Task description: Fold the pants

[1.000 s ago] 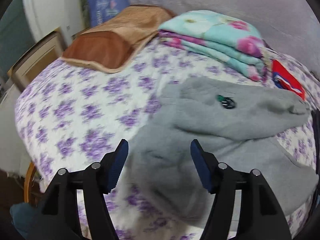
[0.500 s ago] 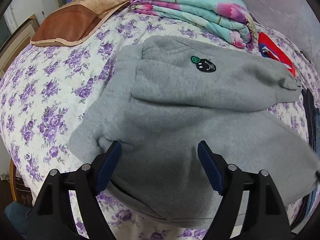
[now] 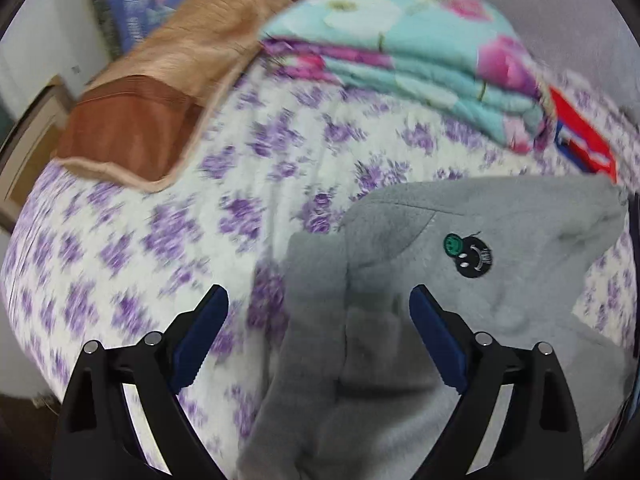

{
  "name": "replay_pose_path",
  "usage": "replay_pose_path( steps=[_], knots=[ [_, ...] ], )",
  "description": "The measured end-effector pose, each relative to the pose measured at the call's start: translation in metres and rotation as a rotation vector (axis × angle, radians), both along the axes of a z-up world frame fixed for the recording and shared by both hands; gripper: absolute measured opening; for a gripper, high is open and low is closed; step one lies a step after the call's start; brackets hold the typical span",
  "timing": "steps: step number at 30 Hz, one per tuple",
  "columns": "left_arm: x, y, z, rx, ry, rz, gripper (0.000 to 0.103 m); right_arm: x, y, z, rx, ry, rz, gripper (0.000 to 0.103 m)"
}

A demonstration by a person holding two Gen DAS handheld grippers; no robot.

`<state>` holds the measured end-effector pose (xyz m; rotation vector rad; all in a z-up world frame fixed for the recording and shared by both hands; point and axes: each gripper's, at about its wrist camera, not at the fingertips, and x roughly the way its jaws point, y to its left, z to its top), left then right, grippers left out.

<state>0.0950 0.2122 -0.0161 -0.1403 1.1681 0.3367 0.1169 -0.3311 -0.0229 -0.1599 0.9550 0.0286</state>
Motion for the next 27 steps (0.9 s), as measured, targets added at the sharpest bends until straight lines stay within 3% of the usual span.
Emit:
replay_pose_path(
  steps=[2, 5, 7, 10, 12, 16, 17, 19, 23, 24, 26, 27],
  knots=[
    [0.017, 0.004, -0.013, -0.020, 0.053, 0.003, 0.088, 0.012, 0.025, -0.006, 0.037, 0.017, 0.066, 0.093],
    [0.029, 0.003, -0.024, -0.127, 0.104, -0.009, 0.067, 0.019, 0.053, -0.014, 0.047, 0.048, 0.138, 0.093],
    [0.031, -0.004, -0.026, -0.122, 0.111, -0.032, 0.051, 0.028, 0.066, -0.020, 0.067, 0.062, 0.168, 0.093],
    [0.036, -0.017, -0.027, -0.067, 0.114, -0.087, 0.052, 0.039, 0.091, -0.024, 0.100, 0.070, 0.251, 0.093],
    [0.044, -0.022, -0.034, -0.004, 0.138, -0.101, 0.059, 0.050, 0.116, -0.028, 0.105, 0.075, 0.340, 0.093],
    [0.056, -0.021, -0.046, 0.014, 0.152, -0.077, 0.060, 0.066, 0.182, -0.031, 0.102, 0.065, 0.541, 0.092],
    [0.058, -0.020, -0.046, 0.020, 0.143, -0.064, 0.059, 0.070, 0.202, -0.030, 0.101, 0.054, 0.596, 0.092],
    [0.059, -0.016, -0.044, 0.033, 0.121, -0.016, 0.037, 0.073, 0.237, -0.025, 0.097, 0.028, 0.702, 0.089],
    [0.055, -0.001, -0.037, -0.057, 0.067, 0.060, 0.028, 0.074, 0.292, -0.029, 0.009, 0.006, 0.891, 0.088],
    [0.053, 0.001, -0.036, -0.070, 0.059, 0.066, 0.027, 0.075, 0.300, -0.034, -0.016, 0.026, 0.921, 0.085],
    [0.053, 0.004, -0.036, -0.080, 0.056, 0.071, 0.027, 0.080, 0.320, -0.055, -0.106, 0.080, 0.980, 0.067],
    [0.052, 0.004, -0.036, -0.078, 0.058, 0.066, 0.027, 0.084, 0.327, -0.063, -0.127, 0.112, 1.002, 0.043]
  ],
)
